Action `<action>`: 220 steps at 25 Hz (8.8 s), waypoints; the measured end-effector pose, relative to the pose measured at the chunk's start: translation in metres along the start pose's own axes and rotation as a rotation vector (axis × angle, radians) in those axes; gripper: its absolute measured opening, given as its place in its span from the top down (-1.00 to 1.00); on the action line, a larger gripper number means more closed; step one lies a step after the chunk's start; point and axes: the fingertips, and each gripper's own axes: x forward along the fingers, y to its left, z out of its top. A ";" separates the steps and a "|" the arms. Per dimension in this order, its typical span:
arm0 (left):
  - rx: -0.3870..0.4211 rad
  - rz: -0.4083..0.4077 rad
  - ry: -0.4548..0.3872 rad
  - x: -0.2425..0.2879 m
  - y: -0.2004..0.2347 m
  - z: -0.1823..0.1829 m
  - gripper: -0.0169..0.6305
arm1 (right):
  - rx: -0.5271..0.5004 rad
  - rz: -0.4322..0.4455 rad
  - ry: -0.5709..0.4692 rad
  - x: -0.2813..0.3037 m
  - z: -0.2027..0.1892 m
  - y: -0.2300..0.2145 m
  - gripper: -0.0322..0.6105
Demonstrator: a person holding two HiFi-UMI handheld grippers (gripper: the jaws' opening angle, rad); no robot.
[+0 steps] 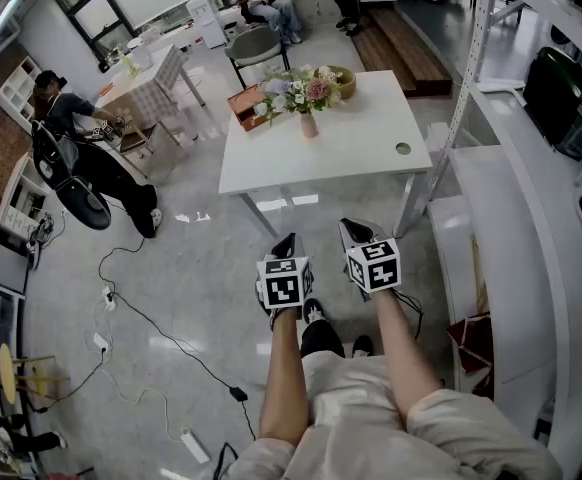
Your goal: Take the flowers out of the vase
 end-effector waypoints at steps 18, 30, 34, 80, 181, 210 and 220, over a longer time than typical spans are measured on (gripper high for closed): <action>-0.014 -0.182 -0.017 0.105 0.016 0.050 0.92 | 0.170 -0.011 -0.003 0.087 0.020 -0.054 0.88; 0.050 -0.282 -0.039 0.163 0.046 0.096 0.92 | 0.162 0.006 -0.005 0.162 0.049 -0.067 0.88; 0.042 -0.297 -0.050 0.179 0.060 0.108 0.92 | 0.182 -0.038 0.014 0.180 0.051 -0.080 0.88; 0.064 -0.422 -0.113 0.344 0.102 0.207 0.92 | 0.248 -0.045 -0.073 0.369 0.116 -0.165 0.88; 0.234 -0.441 -0.050 0.366 0.136 0.208 0.92 | 0.085 -0.065 -0.250 0.395 0.177 -0.178 0.79; 0.267 -0.473 -0.082 0.330 0.123 0.205 0.92 | 0.046 -0.089 -0.342 0.345 0.211 -0.159 0.79; 0.303 -0.493 -0.073 0.318 0.116 0.200 0.92 | 0.057 -0.107 -0.378 0.325 0.220 -0.155 0.80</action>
